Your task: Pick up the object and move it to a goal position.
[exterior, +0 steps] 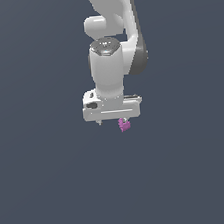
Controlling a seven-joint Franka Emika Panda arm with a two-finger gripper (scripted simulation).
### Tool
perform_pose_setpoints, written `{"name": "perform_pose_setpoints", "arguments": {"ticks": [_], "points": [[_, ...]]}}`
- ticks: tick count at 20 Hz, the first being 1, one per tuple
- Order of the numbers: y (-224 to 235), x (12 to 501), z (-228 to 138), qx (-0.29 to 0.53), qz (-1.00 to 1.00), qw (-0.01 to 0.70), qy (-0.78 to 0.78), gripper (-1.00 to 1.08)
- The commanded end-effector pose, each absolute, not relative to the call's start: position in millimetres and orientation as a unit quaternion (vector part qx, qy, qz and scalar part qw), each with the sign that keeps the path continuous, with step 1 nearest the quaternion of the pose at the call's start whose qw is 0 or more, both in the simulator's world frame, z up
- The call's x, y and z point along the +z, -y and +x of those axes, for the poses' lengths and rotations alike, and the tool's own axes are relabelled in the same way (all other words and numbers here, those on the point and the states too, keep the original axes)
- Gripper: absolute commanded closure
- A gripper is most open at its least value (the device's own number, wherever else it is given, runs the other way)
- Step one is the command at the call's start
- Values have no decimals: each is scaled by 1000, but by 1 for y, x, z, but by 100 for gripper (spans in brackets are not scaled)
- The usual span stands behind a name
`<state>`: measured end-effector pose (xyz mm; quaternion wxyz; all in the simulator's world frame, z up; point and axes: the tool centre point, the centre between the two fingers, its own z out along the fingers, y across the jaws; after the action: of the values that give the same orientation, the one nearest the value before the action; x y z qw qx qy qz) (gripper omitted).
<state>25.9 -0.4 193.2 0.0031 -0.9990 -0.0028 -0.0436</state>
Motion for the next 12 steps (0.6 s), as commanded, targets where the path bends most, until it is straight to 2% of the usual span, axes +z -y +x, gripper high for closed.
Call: {"name": "perform_pose_setpoints", "arguments": {"ticks": [1,12], "points": [[0,193,26,-44,-999,3,3,-92],[24,180,21,-33,-999,12,-24,-92]]}}
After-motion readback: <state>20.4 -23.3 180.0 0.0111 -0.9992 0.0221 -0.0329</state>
